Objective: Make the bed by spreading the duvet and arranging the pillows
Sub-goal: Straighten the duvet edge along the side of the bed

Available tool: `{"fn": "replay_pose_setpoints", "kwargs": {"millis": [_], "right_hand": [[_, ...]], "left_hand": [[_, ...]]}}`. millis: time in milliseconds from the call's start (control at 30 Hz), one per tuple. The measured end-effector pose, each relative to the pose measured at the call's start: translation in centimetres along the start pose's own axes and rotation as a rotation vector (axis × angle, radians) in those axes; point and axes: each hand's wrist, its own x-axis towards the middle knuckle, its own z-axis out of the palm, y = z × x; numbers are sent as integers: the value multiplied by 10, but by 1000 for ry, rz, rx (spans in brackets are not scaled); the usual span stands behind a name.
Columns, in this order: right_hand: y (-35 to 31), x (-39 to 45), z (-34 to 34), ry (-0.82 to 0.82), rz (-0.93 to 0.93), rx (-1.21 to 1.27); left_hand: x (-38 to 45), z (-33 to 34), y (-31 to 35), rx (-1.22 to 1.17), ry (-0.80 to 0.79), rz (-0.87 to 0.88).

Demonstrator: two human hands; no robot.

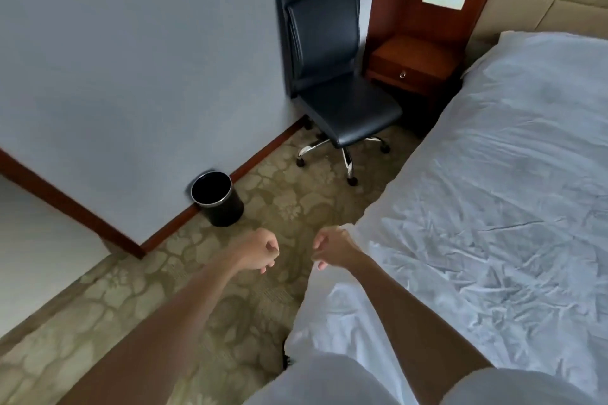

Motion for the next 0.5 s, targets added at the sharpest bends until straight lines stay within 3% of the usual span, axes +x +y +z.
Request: {"fn": "replay_pose_setpoints", "kwargs": {"millis": [100,500], "right_hand": [[-38,52,-14,19,-15,-22],[-105,205,-51,54,71,-65]], "left_hand": [[38,-55,-9,-49,55,24],[220,-176,-30,14,-161,155]]}}
